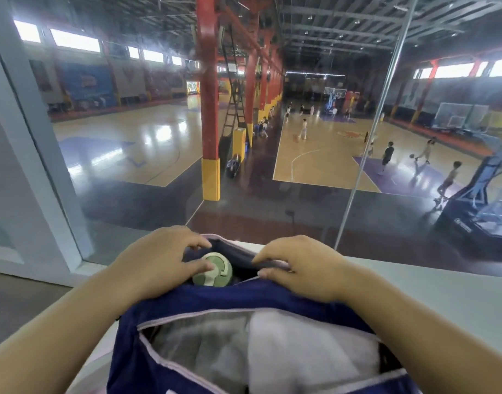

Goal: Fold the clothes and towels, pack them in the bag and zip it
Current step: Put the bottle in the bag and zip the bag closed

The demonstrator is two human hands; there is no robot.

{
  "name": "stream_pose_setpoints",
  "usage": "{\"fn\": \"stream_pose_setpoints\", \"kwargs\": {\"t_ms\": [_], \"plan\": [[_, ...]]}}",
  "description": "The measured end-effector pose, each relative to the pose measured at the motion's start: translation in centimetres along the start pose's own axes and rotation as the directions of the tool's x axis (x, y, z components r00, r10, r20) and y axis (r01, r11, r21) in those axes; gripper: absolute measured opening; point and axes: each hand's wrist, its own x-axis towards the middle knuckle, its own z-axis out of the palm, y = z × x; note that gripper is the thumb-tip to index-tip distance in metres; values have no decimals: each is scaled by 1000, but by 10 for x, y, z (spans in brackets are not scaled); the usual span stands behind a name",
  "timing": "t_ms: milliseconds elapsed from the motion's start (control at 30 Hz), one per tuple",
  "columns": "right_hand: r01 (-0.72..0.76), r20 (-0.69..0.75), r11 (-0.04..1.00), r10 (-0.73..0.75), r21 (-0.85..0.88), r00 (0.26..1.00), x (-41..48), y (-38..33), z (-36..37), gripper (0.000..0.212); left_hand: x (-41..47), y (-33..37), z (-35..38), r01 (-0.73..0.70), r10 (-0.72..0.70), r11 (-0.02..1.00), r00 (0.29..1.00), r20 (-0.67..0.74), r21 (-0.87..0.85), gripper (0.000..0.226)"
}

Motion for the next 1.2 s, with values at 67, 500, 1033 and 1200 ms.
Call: {"fn": "stream_pose_setpoints", "kwargs": {"t_ms": [67,500,1033,1200], "plan": [[-56,-66,998,57,13,996,-27,10,2,29,-10,22,4,-63,58,987,998,-37,-147,36],[-359,-36,933,358,-24,933,-137,42,25,47,-14,115,53,-312,321,946,936,-143,84,35],[-462,-163,792,557,398,815,-99,62,3,23,11,165,65,-572,654,713,751,-91,406,19],[-424,-153,739,571,523,806,-93,65,1,13,15,174,74,-455,488,865,861,-143,211,35]]}}
